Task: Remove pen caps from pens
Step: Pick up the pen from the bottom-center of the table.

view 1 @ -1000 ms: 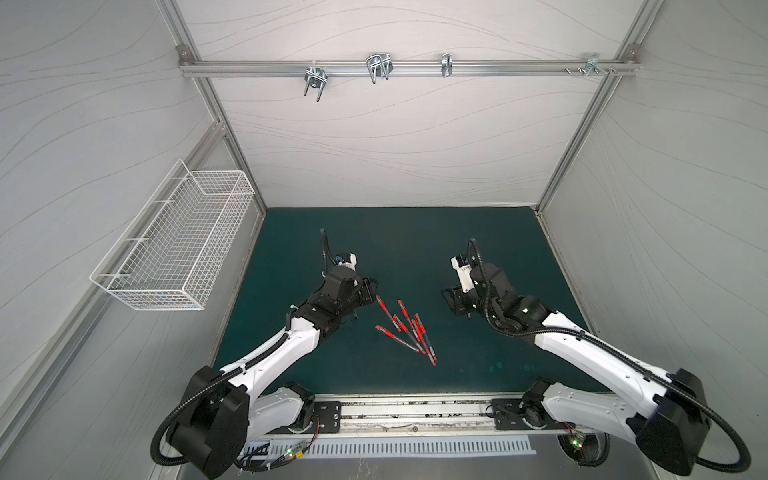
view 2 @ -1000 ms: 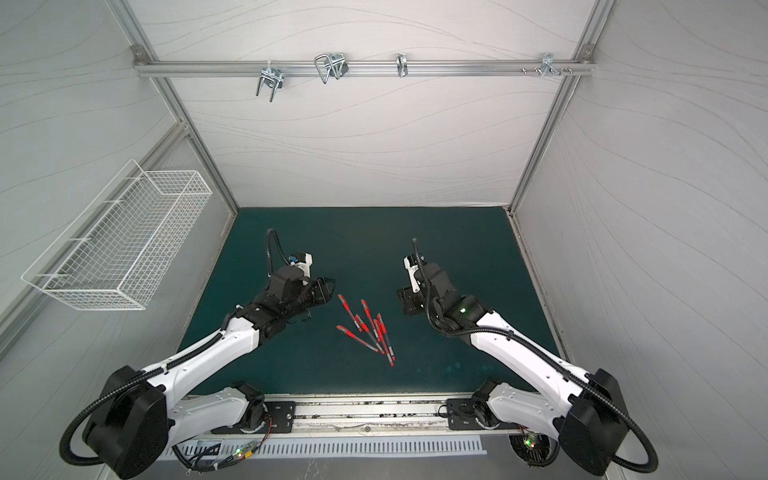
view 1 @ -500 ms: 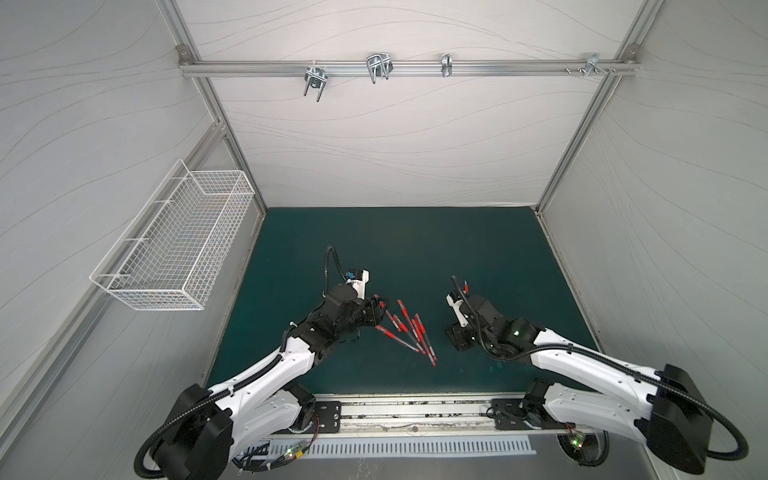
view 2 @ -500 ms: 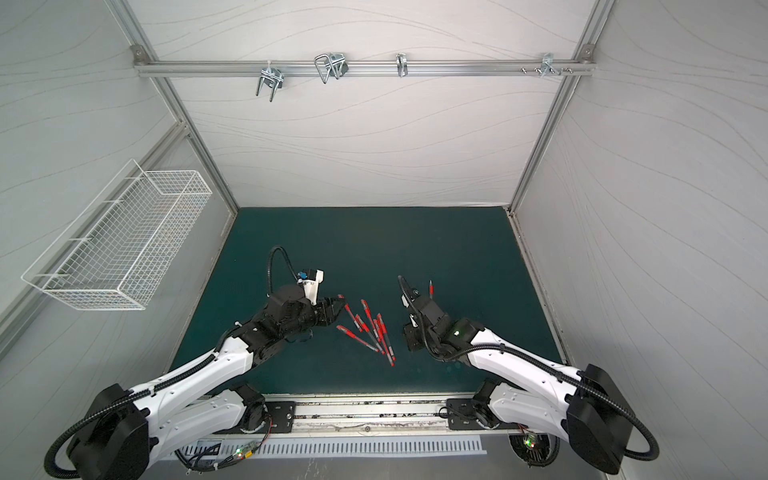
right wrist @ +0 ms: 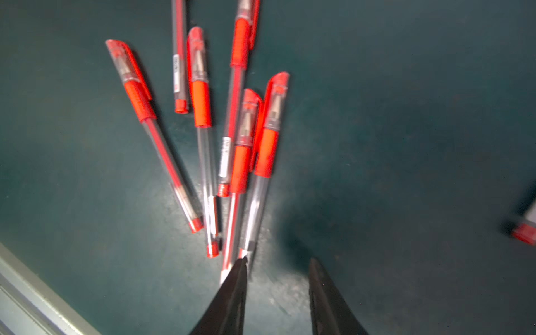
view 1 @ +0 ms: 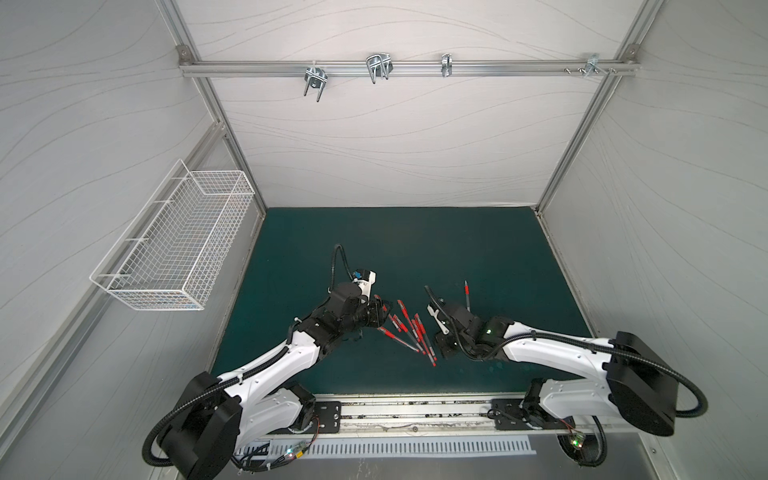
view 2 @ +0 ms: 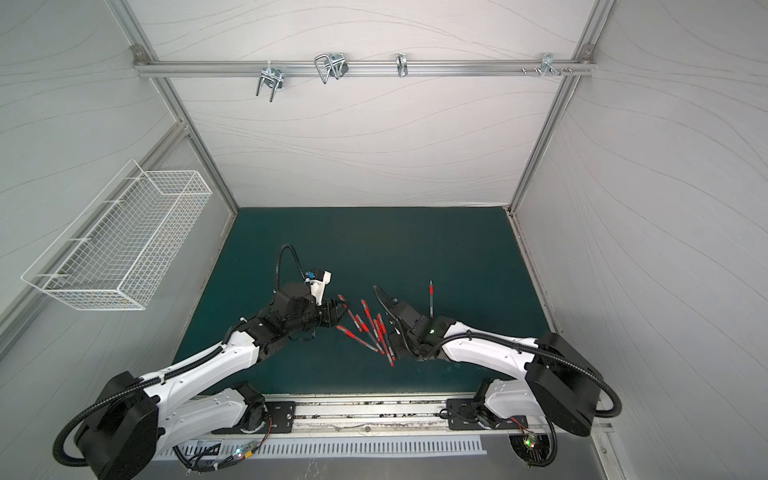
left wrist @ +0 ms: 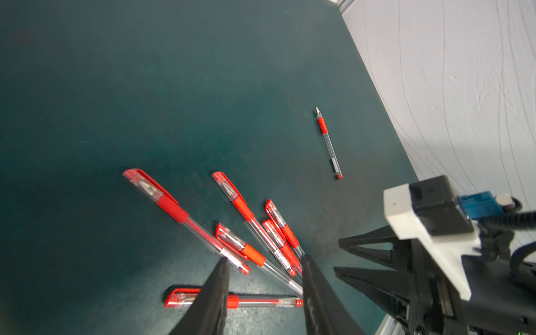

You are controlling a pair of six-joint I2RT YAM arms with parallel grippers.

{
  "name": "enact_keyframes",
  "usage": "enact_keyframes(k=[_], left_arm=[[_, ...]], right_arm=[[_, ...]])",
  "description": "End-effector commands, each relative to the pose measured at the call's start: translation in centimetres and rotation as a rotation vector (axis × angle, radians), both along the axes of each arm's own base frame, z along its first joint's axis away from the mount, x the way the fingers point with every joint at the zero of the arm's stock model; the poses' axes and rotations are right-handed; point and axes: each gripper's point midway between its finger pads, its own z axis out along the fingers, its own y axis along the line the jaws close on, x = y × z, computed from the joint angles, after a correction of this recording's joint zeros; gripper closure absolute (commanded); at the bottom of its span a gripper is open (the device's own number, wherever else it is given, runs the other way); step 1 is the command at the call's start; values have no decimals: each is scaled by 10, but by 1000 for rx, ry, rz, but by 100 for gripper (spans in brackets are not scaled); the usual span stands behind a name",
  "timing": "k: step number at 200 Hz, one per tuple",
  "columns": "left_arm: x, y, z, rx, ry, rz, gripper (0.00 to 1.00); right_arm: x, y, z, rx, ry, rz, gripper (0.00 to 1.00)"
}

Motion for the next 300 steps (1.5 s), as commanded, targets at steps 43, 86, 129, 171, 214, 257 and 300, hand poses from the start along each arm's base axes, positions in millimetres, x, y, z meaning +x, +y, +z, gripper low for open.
enact_keyframes(k=[43, 86, 129, 171, 214, 257, 300], left_arm=[[6, -15, 7, -9, 24, -48, 59], [6, -13, 9, -9, 14, -40, 59], [5, -12, 12, -11, 4, -38, 60], [5, -14, 12, -18, 8, -44, 60], [5, -13, 11, -13, 0, -45, 60], [7, -15, 10, -11, 9, -51, 60], [8, -10, 16, -10, -20, -24, 59]], right_arm=[[6, 18, -6, -49, -15, 11, 68], [9, 21, -13, -78, -7, 13, 71], [9, 20, -21, -109, 13, 7, 74], [10, 14, -28, -145, 16, -11, 81], [10, 13, -36, -172, 35, -16, 82], [15, 10, -35, -196, 24, -20, 95], [21, 4, -22, -155, 3, -41, 100]])
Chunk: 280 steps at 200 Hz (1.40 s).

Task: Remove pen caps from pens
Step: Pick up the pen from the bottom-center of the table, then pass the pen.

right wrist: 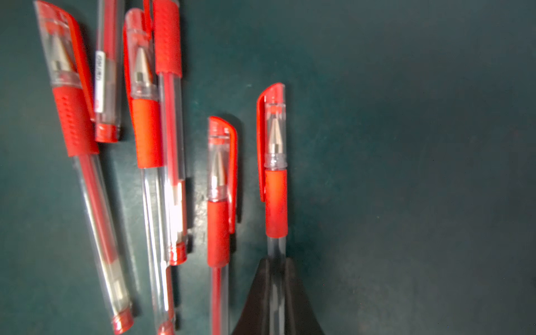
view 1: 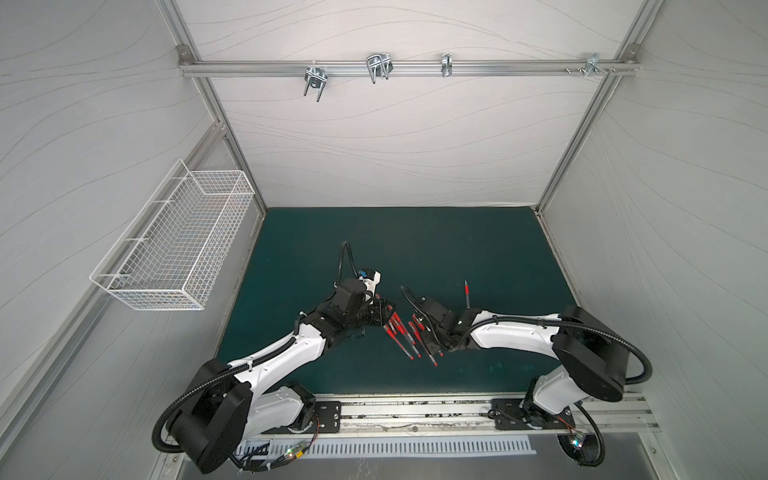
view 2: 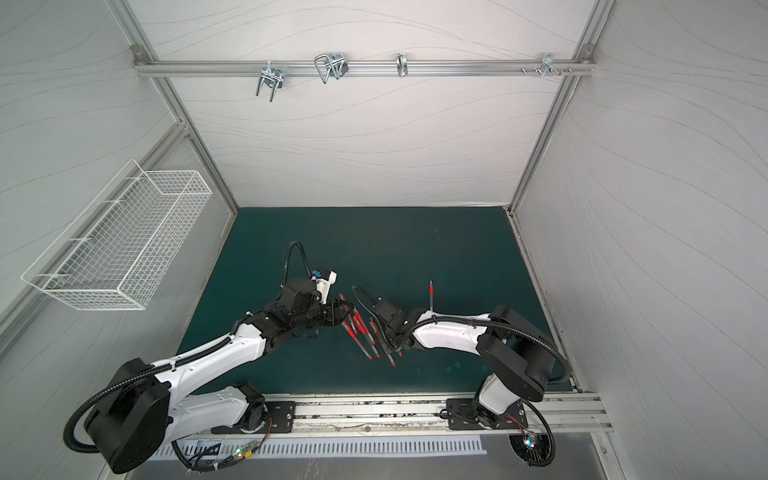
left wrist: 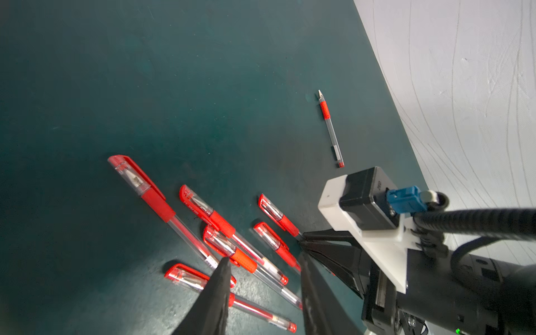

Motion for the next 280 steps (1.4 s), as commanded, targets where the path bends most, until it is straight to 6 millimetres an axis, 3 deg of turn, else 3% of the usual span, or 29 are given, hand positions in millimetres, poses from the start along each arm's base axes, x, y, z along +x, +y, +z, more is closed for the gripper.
enact_keyframes(k=[1, 24, 56, 96, 125, 155, 181, 198, 249, 280], left_arm=[[8, -3, 24, -26, -73, 6, 59], [5, -4, 30, -50, -97, -4, 58], [0, -1, 45, -82, -151, -9, 55], [-13, 7, 78, -188, -246, 8, 52], [-12, 9, 112, -285, -318, 42, 48], [1, -1, 162, -407, -357, 54, 47], [18, -27, 193, -470, -374, -13, 48], [15, -44, 205, -529, -412, -117, 50], [3, -49, 185, -524, -434, -197, 49], [2, -42, 175, -504, -399, -154, 51]], right_arm=[[2, -13, 7, -6, -10, -23, 100], [7, -15, 22, 57, -30, -43, 100], [9, -12, 58, 147, -70, -38, 100], [10, -12, 135, 403, -137, -16, 100], [17, -15, 187, 552, -228, 10, 100], [21, -10, 216, 653, -313, 65, 100], [16, -1, 224, 721, -335, 121, 100], [14, 3, 217, 728, -326, 145, 100], [2, 18, 208, 724, -321, 221, 100], [-2, 28, 200, 681, -345, 260, 100]])
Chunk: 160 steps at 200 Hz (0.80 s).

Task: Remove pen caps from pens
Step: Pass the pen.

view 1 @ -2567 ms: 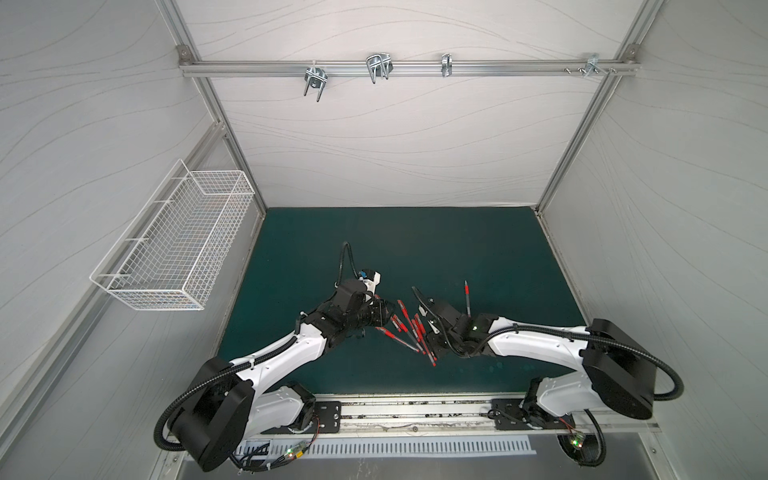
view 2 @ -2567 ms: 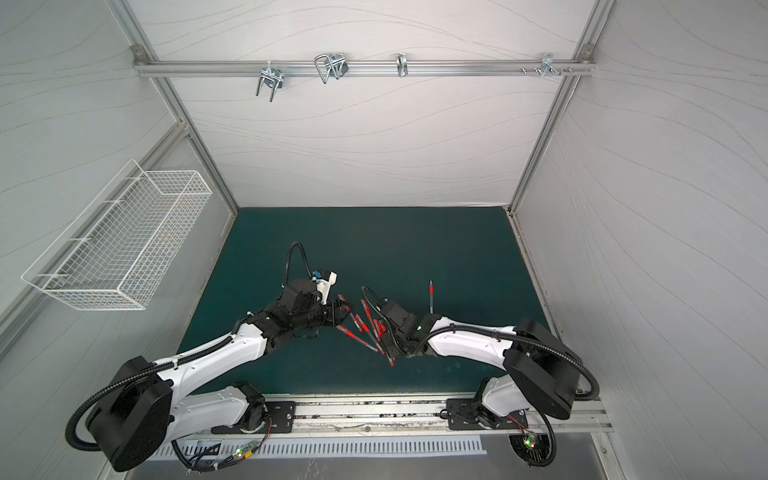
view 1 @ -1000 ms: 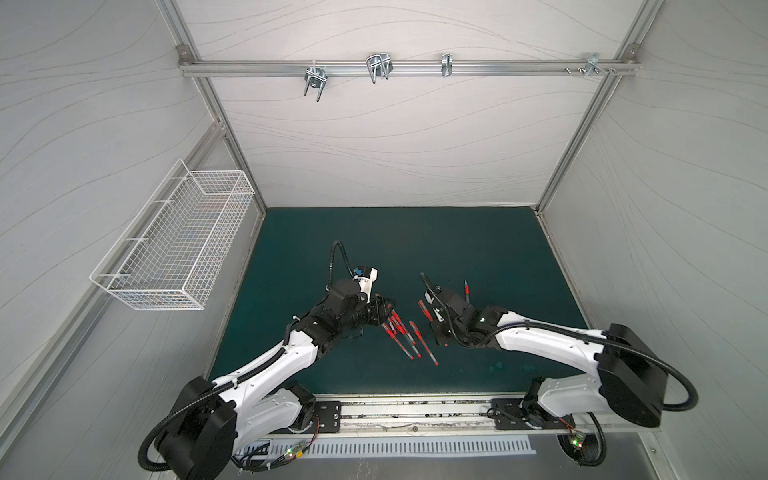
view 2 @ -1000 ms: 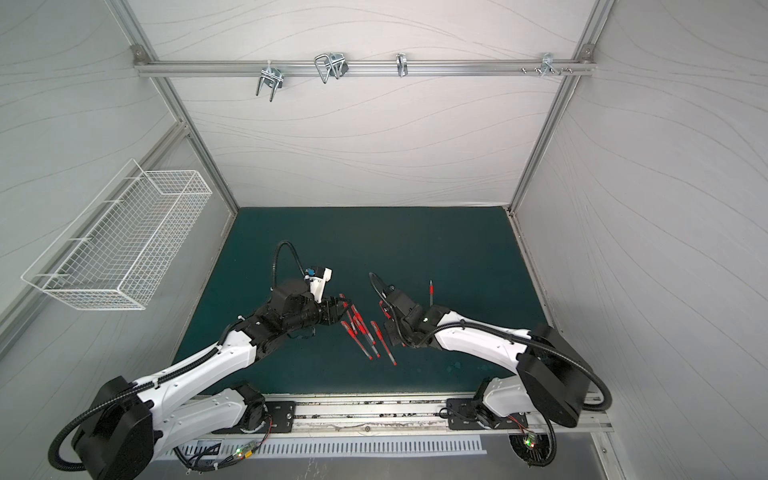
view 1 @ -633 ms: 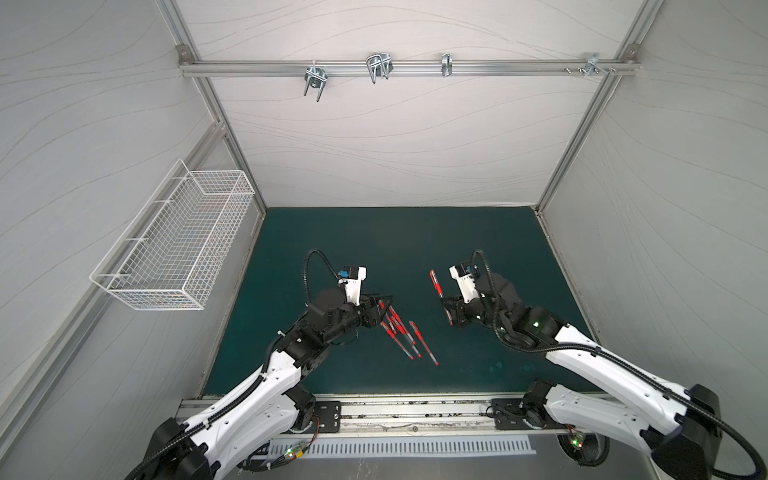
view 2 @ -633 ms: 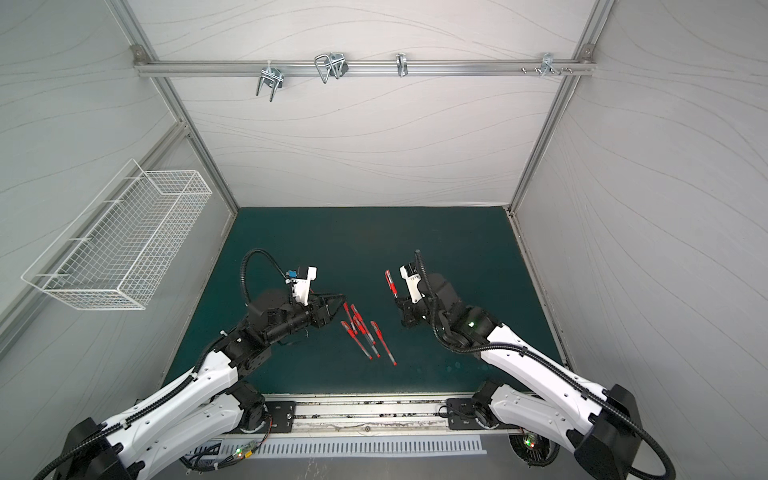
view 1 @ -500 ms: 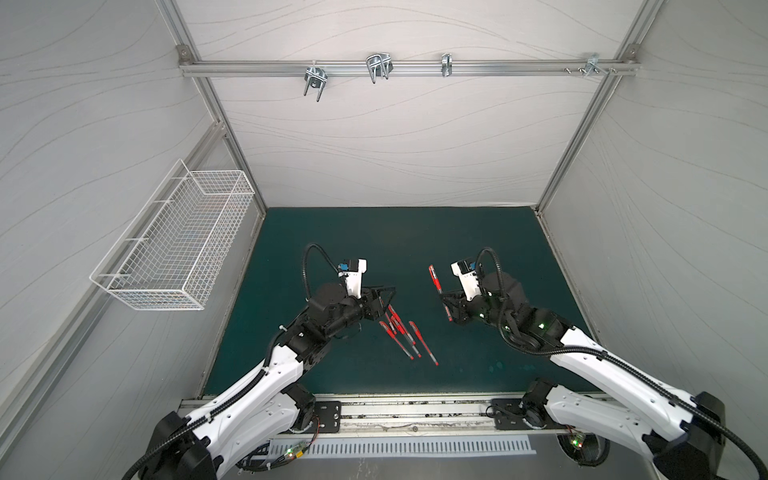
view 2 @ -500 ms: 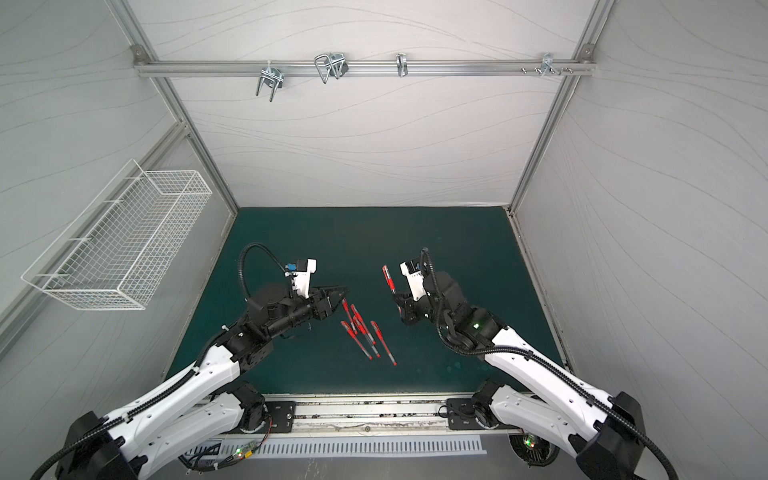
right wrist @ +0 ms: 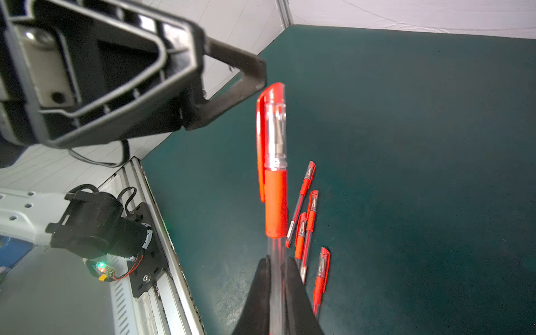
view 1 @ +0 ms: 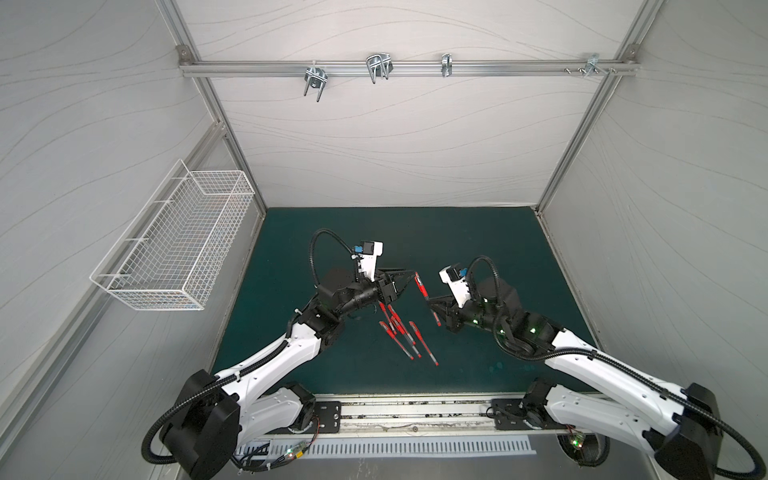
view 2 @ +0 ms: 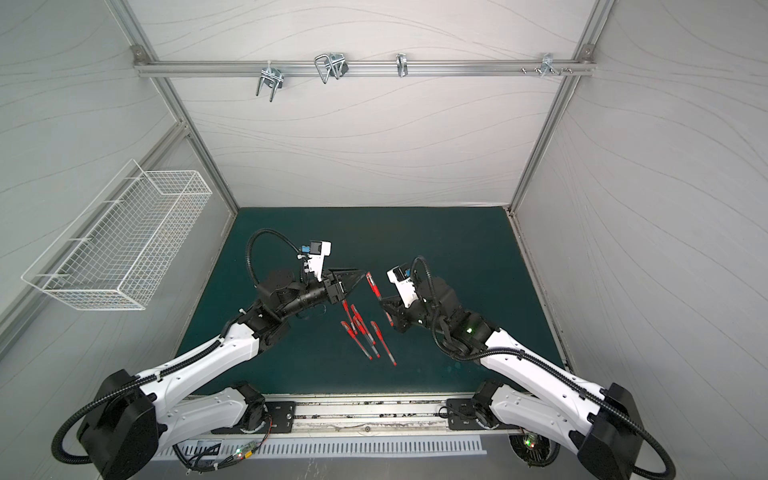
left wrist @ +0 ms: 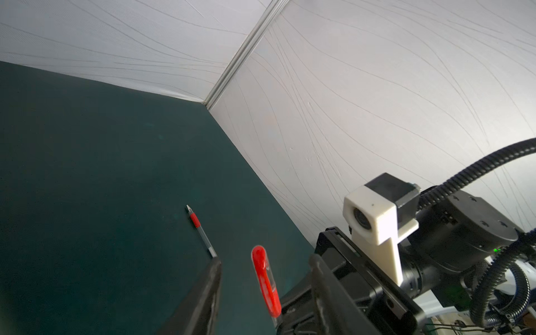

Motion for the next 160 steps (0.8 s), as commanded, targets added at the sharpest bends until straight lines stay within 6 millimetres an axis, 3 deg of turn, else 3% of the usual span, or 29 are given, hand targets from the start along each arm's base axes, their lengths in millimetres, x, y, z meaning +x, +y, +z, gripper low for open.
enact_keyframes(k=[1, 54, 119, 160], left_arm=[[-7, 2, 19, -35, -56, -7, 51], [-7, 1, 11, 0, -28, -11, 54], [-4, -12, -11, 107, 32, -29, 61], [-3, -16, -14, 86, 37, -42, 65]], right_arm=[[-1, 9, 1, -11, -68, 25, 100], [-4, 20, -2, -43, -108, 39, 100], [1, 14, 3, -40, -154, -4, 100], [2, 12, 4, -44, -160, -19, 100]])
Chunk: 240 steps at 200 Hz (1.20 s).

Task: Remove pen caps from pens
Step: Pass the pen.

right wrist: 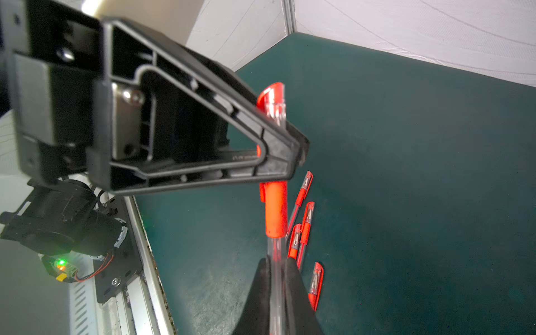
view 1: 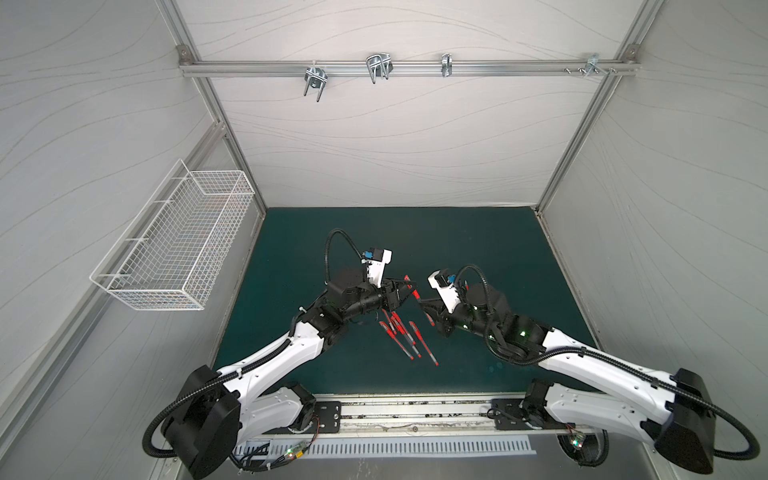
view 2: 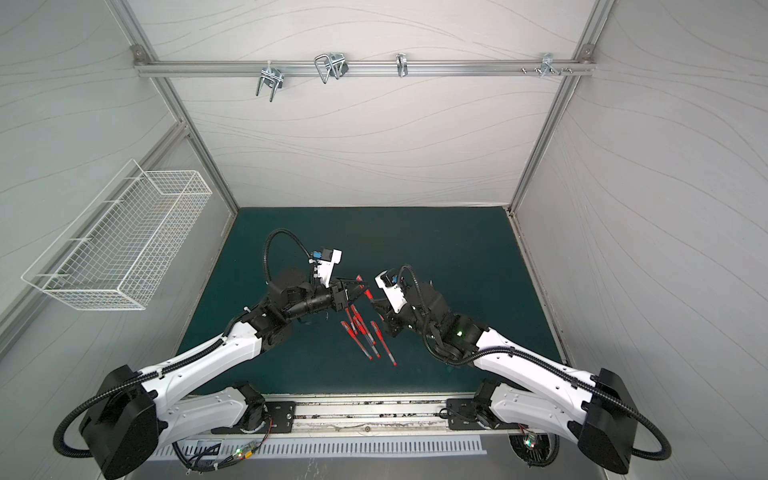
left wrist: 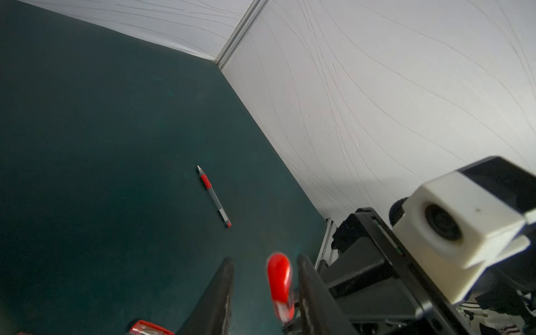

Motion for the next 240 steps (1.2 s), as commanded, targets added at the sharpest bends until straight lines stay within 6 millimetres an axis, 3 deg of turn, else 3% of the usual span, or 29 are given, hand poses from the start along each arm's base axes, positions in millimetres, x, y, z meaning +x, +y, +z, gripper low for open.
enact_keyframes(k=[1, 22, 26, 57, 94, 157, 188, 195, 214, 240], left_arm=[[4, -6, 21, -36, -57, -8, 65], [3, -6, 18, -40, -39, -12, 64], [4, -7, 25, -60, -66, -13, 64], [3, -1, 30, -70, -88, 13, 57], [3, 5, 33, -65, -104, 41, 61], [5, 0, 28, -61, -83, 25, 77], [4, 1, 29, -52, -95, 28, 98], [4, 1, 29, -49, -100, 27, 100], [4, 2, 29, -41, -117, 27, 100], [2, 0, 28, -26, -139, 7, 100]], right_arm=[[1, -2, 6, 11, -41, -10, 100], [1, -1, 5, 7, -39, -9, 100], [1, -1, 4, 6, -37, -10, 100], [1, 0, 2, 3, -32, -5, 100], [0, 1, 1, 2, -33, -2, 100], [-1, 3, 1, 0, -34, 5, 100], [-2, 3, 0, -7, -31, 10, 100], [-3, 3, 0, -8, -29, 14, 91], [-7, 2, 1, -10, -27, 37, 56], [-17, 1, 6, 18, -42, 86, 51]])
